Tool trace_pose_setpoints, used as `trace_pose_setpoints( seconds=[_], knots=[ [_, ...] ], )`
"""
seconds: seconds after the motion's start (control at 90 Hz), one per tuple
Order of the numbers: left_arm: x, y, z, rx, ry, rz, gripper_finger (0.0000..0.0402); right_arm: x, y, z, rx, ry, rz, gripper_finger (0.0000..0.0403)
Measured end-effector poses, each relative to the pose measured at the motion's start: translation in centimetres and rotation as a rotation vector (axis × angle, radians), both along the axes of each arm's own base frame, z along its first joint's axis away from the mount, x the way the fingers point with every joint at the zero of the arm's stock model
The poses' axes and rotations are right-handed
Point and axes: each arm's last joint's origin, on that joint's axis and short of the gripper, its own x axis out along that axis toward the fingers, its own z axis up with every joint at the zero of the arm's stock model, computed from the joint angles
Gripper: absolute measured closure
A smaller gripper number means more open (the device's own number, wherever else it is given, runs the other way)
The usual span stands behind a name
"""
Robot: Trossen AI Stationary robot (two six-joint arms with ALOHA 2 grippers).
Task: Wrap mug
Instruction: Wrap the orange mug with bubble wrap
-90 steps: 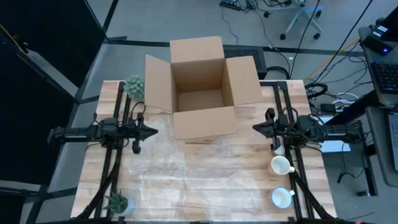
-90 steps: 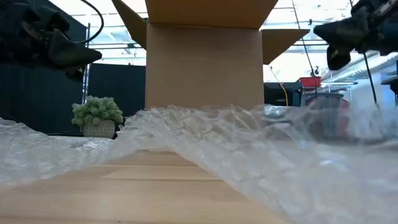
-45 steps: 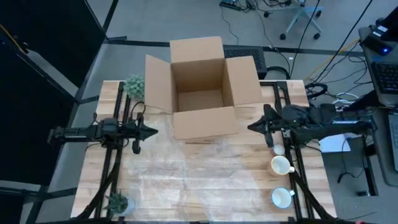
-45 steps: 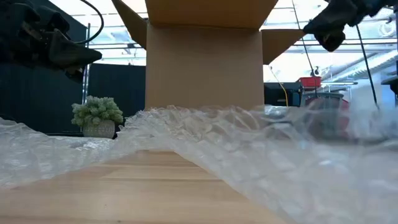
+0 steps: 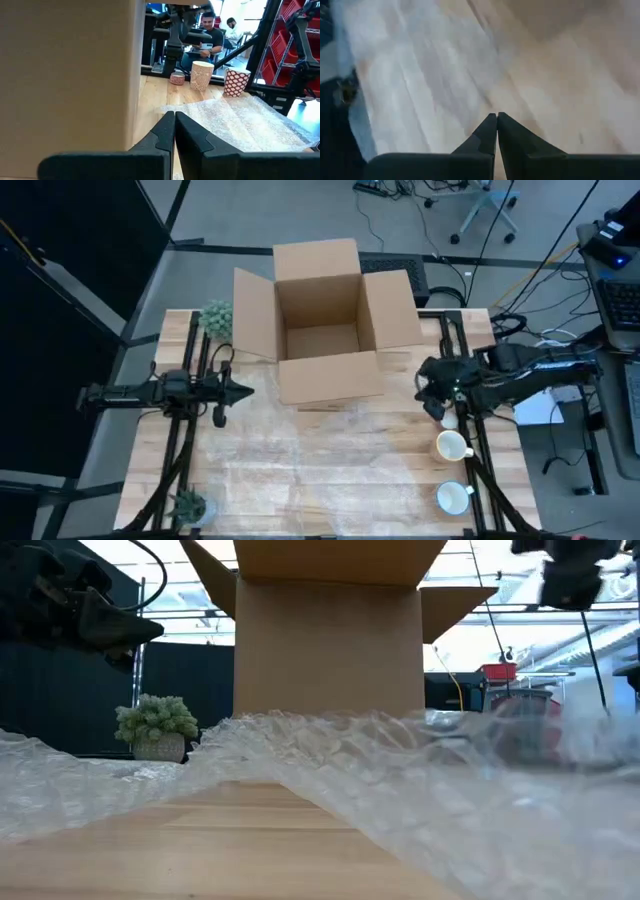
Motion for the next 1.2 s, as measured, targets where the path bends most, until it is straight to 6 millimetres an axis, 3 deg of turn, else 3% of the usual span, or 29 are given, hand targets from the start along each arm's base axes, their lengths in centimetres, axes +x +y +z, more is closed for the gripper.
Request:
trace_pose_setpoints(
  seconds=[0.211,0.656,0.922,1.2],
  knots=[
    [0.0,0.0,0.0,0.000,0.000,0.000,0.0402,-0.6,1.4,-0.9,0.041,0.168,-0.044,0.0403],
    [0.0,0.0,0.0,0.000,0.000,0.000,0.0402,-0.8,2.6,-1.1,0.085,0.197,-0.094,0.0398],
    [0.0,0.0,0.0,-0.001,0.000,0.000,0.0402,-0.1,3.6,-1.7,0.070,0.250,-0.088,0.0335],
    [0.0,0.0,0.0,0.000,0.000,0.000,0.0402,0.4,6.4,-2.4,0.187,0.315,-0.093,0.0269]
  ],
)
